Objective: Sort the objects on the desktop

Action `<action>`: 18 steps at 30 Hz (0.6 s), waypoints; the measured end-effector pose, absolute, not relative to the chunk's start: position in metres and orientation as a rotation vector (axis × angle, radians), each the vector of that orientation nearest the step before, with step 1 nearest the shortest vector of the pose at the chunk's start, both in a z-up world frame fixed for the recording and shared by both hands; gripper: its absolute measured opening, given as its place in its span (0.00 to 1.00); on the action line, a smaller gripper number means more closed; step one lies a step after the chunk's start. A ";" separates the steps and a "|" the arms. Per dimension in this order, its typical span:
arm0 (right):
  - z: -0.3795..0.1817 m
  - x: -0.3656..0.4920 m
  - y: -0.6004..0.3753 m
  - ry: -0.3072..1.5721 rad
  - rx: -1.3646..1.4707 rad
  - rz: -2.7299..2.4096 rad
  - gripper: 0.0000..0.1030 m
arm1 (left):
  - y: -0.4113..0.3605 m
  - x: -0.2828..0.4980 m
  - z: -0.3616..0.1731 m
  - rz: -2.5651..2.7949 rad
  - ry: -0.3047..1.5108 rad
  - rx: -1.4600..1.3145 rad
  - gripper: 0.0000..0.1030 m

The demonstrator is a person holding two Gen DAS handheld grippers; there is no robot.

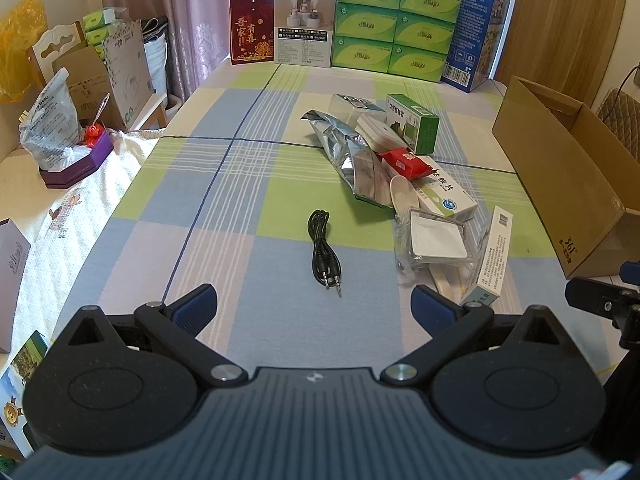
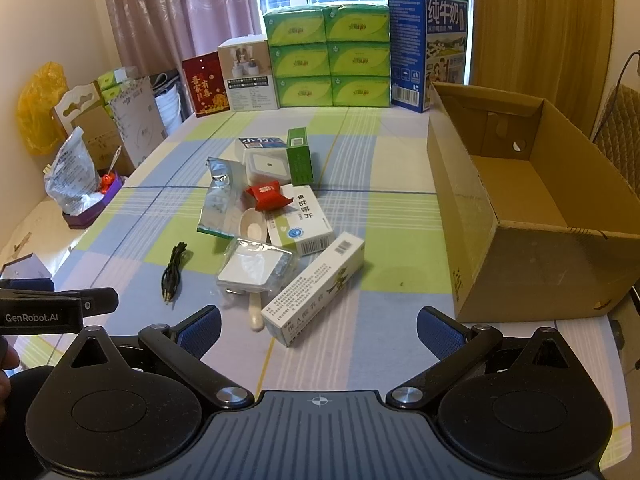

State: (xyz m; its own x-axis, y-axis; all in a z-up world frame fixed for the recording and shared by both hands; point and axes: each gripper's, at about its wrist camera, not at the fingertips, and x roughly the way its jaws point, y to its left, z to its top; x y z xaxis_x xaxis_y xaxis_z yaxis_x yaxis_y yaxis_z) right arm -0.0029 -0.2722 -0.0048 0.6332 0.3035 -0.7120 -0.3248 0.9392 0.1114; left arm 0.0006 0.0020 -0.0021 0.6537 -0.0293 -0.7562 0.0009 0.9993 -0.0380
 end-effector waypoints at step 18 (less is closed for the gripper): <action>-0.005 -0.003 -0.273 0.810 -0.038 0.357 0.98 | 0.001 0.000 -0.003 -0.018 0.860 -0.039 0.99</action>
State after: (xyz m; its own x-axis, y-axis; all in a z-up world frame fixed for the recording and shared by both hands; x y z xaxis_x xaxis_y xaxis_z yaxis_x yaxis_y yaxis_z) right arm -0.0025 -0.2731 -0.0051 0.6332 0.2975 -0.7145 -0.3266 0.9397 0.1018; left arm 0.0004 0.0012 -0.0028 0.6525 -0.0312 -0.7571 -0.0003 0.9991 -0.0415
